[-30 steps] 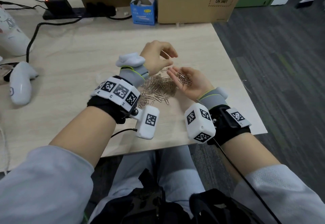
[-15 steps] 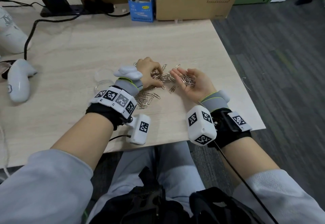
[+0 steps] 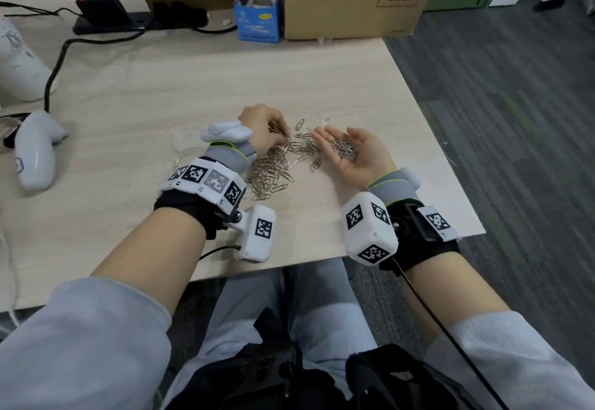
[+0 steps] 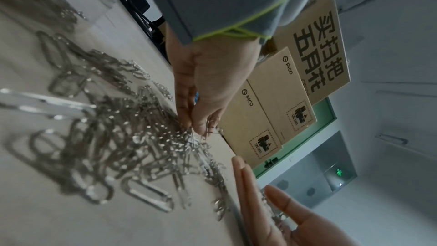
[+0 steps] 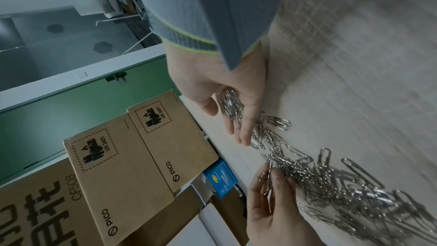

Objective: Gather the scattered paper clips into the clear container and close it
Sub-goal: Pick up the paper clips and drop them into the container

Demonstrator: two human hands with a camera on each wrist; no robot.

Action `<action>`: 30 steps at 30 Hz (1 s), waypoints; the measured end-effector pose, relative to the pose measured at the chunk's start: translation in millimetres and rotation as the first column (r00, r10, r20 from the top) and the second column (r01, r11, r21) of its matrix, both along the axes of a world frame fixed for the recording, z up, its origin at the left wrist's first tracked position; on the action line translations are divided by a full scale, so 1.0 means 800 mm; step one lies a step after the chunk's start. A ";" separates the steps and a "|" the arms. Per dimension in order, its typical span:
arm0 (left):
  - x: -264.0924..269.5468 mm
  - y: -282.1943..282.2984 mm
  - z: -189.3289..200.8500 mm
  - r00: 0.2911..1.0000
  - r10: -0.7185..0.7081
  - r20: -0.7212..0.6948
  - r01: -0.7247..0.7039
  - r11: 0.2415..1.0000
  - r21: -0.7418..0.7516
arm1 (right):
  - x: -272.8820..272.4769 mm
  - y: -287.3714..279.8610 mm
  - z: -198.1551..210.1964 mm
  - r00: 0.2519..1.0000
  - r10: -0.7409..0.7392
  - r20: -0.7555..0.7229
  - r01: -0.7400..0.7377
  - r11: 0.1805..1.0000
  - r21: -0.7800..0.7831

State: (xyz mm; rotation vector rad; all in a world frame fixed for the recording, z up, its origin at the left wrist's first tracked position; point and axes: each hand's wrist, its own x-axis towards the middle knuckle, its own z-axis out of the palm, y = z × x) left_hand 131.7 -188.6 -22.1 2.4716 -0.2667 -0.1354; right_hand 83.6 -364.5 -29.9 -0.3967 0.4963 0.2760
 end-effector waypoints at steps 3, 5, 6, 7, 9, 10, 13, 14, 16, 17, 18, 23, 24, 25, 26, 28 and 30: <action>0.006 0.001 0.009 0.999 -0.026 -0.027 0.025 0.999 -0.043 | 0.002 0.001 0.002 1.000 0.008 -0.007 -0.008 0.999 -0.037; 0.010 -0.003 0.019 0.995 -0.081 -0.051 0.075 0.991 -0.111 | 0.006 0.003 0.001 1.000 0.024 -0.013 -0.025 0.997 -0.077; 0.011 -0.007 0.024 0.990 -0.120 -0.069 0.108 0.981 -0.161 | 0.007 0.004 0.000 0.999 0.045 -0.016 -0.046 0.994 -0.103; 0.011 -0.011 0.029 0.983 -0.165 -0.078 0.147 0.969 -0.198 | 0.009 0.005 -0.002 0.997 0.073 -0.021 -0.075 0.989 -0.126; 0.010 -0.025 0.038 0.965 -0.249 -0.077 0.226 0.946 -0.232 | 0.012 0.009 -0.003 0.992 0.123 -0.019 -0.124 0.981 -0.147; 0.007 -0.032 0.042 0.957 -0.281 -0.070 0.257 0.936 -0.242 | 0.012 0.011 -0.003 0.991 0.137 -0.004 -0.136 0.980 -0.145; 0.006 -0.050 0.045 0.938 -0.335 -0.090 0.308 0.924 -0.226 | 0.013 0.012 0.004 0.985 0.169 0.042 -0.160 0.973 -0.164; 0.006 -0.054 0.045 0.927 -0.360 -0.103 0.334 0.919 -0.208 | 0.014 0.012 0.006 0.984 0.170 0.044 -0.161 0.973 -0.167; 0.006 -0.059 0.047 0.899 -0.423 -0.116 0.396 0.896 -0.203 | 0.015 0.009 0.009 0.988 0.152 0.034 -0.145 0.976 -0.161; 0.006 -0.061 0.049 0.894 -0.435 -0.107 0.406 0.887 -0.218 | 0.016 0.008 0.009 0.991 0.131 0.025 -0.125 0.979 -0.158; 0.007 -0.061 0.050 0.906 -0.415 -0.084 0.387 0.891 -0.236 | 0.016 0.006 0.009 0.995 0.100 0.013 -0.097 0.985 -0.143; 0.018 -0.047 0.045 0.970 -0.243 0.013 0.242 0.958 -0.157 | 0.011 -0.006 0.010 0.999 -0.010 -0.047 0.009 0.999 -0.032; 0.017 -0.045 0.040 0.968 -0.250 -0.014 0.247 0.964 -0.102 | 0.009 -0.009 0.010 0.998 -0.027 -0.052 0.025 0.999 -0.030; 0.014 -0.043 0.034 0.964 -0.263 -0.045 0.260 0.964 -0.060 | 0.008 -0.010 0.010 0.998 -0.038 -0.054 0.036 0.999 -0.028; 0.010 -0.043 0.028 0.957 -0.281 -0.068 0.279 0.959 -0.037 | 0.008 -0.011 0.009 0.997 -0.045 -0.058 0.043 0.999 -0.027; 0.002 -0.044 0.016 0.947 -0.308 -0.093 0.311 0.950 0.012 | 0.005 -0.011 0.010 0.997 -0.055 -0.060 0.053 0.998 -0.024; -0.002 -0.043 0.008 0.950 -0.294 -0.103 0.303 0.949 0.088 | 0.001 -0.010 0.012 0.996 -0.064 -0.056 0.063 0.998 -0.021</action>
